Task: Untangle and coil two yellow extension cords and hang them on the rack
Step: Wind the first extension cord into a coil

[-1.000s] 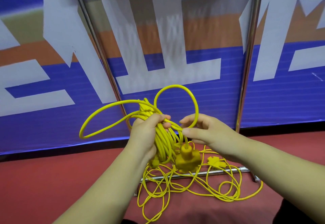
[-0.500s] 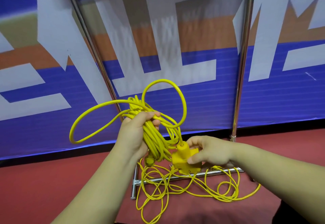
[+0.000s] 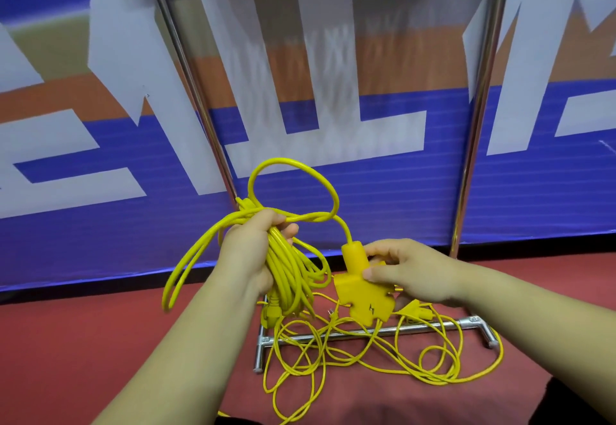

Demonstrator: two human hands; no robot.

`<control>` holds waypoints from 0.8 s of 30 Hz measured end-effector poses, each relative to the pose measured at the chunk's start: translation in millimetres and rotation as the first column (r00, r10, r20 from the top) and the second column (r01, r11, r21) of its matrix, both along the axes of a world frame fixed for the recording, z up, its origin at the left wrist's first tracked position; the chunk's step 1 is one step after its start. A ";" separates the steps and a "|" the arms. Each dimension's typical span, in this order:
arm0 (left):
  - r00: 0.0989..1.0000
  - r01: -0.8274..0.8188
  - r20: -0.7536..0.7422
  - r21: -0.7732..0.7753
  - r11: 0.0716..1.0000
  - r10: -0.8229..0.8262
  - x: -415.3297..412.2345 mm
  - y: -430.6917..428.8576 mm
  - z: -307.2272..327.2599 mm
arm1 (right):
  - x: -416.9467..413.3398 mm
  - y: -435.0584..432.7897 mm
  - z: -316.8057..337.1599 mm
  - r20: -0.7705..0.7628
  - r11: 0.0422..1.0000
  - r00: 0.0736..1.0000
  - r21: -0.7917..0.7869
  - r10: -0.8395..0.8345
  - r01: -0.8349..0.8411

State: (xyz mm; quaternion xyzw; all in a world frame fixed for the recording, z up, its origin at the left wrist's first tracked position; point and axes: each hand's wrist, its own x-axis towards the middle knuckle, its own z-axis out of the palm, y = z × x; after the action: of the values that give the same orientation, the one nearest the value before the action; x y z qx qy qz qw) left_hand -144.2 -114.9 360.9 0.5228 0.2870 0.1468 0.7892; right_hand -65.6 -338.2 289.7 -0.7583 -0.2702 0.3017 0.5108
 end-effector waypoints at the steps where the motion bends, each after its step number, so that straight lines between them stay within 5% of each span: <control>1: 1.000 0.000 -0.012 0.007 1.000 0.000 -0.7 0.8 0.0 | 0.3 0.2 1.6 0.011 1.000 1.000 0.014 -0.008 0.008; 8: 0.988 0.124 -0.091 -0.022 0.992 -0.126 -3.8 9.1 1.8 | 0.5 -2.3 15.9 0.204 0.998 0.978 0.054 -0.039 0.029; 19: 0.941 0.293 -0.186 0.022 0.956 -0.284 -2.9 -5.8 -10.3 | 1.0 -12.4 32.4 0.300 0.988 0.954 0.151 -0.016 -0.031; 24: 0.909 0.362 -0.223 0.002 0.932 -0.352 -2.9 -19.3 -19.1 | 1.9 -15.1 36.5 0.403 0.978 0.903 0.196 -0.151 0.075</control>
State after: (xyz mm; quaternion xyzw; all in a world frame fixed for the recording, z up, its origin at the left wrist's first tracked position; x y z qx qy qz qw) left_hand -147.1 -134.3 341.9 0.5963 0.2684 -0.0523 0.7547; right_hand -63.6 -353.3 326.2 -0.7714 -0.3537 0.0781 0.5232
